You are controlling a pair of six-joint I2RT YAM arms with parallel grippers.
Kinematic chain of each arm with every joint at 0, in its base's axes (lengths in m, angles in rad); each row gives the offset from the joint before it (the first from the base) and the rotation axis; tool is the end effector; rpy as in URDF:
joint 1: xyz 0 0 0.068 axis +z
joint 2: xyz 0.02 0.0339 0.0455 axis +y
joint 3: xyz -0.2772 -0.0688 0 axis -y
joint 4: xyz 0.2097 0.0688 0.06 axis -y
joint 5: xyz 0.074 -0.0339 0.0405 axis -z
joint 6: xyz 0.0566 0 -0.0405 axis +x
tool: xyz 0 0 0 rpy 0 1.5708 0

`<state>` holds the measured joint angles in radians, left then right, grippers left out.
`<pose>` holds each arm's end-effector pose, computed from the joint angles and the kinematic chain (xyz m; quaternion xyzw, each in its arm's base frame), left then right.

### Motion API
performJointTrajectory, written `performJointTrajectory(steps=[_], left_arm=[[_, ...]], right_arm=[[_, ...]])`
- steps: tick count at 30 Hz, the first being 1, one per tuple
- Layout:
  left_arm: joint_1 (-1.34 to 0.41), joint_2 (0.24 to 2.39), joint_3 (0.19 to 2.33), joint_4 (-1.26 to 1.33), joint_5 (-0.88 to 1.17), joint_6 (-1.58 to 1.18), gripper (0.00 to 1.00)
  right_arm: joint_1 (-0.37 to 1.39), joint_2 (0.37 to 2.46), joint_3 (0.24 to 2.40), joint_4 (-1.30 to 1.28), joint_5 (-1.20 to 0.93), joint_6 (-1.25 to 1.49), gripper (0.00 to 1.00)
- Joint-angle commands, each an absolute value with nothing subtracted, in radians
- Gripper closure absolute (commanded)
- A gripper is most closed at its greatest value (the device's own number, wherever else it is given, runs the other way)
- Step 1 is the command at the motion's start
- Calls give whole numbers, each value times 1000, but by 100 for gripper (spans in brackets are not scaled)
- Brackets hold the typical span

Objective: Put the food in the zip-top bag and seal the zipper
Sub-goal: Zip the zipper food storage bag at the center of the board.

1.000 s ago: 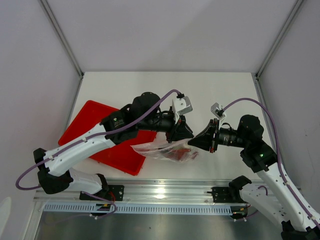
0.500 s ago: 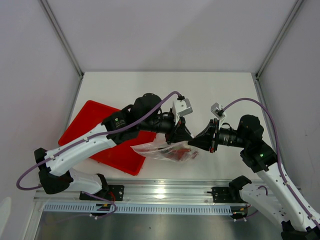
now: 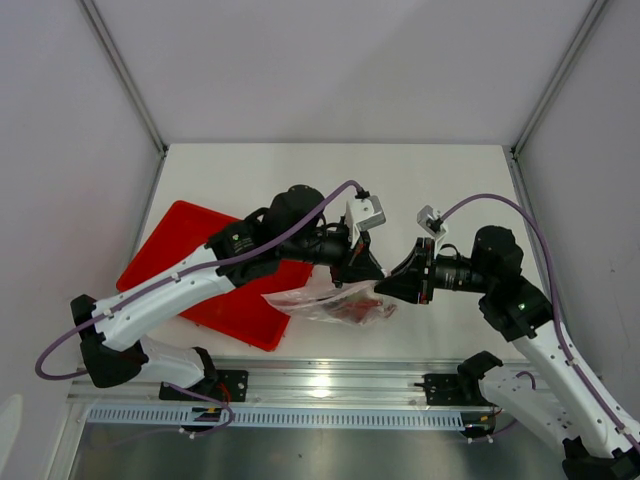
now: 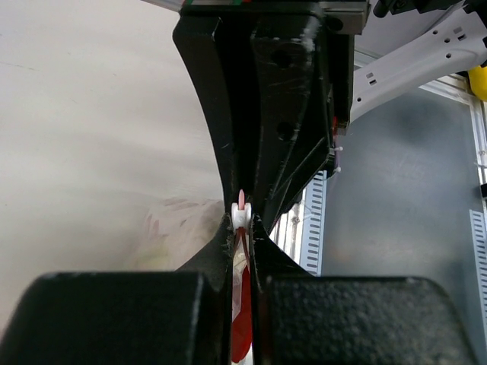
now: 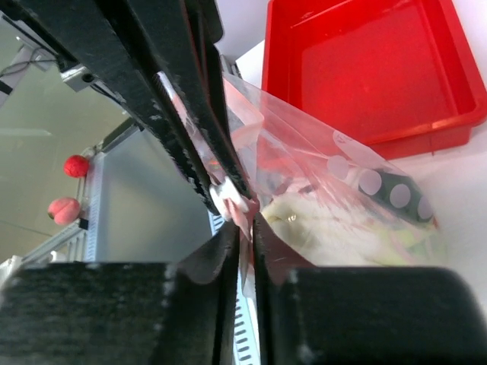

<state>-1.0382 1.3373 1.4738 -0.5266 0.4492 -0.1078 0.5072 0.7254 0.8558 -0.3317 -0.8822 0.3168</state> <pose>0.1165 -0.2460 0.4236 0.4741 0.6682 -0.4497 0.3557 0.0841 0.0967 0.3622 -0.3354 0.6716 0.5321 0.3917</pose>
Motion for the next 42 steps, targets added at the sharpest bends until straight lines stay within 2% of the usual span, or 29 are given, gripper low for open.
performJointTrajectory(steps=[1,5,7,8,17,27,37,42], left_arm=[[-1026,1338,1499,-505,468,-129,99],[-1025,1341,1499,-502,483,-132,99],[-1025,1339,1499,-502,486,-133,99],[-1025,1339,1499,-502,488,-133,99],[-1017,1336,1485,-526,471,-129,99],[-976,1290,1379,-500,483,-132,99],[-957,1218,1330,-500,492,-153,99],[-953,1223,1357,-489,528,-166,99]], right_arm=[[517,727,905,-310,-916,291,80],[517,738,905,-301,-917,299,79],[518,745,905,-284,-922,304,95],[518,747,905,-282,-919,305,100],[517,707,896,-229,-829,347,100],[511,661,818,-101,-782,475,100],[503,637,804,-87,-729,508,100],[503,704,847,-167,-807,430,100]])
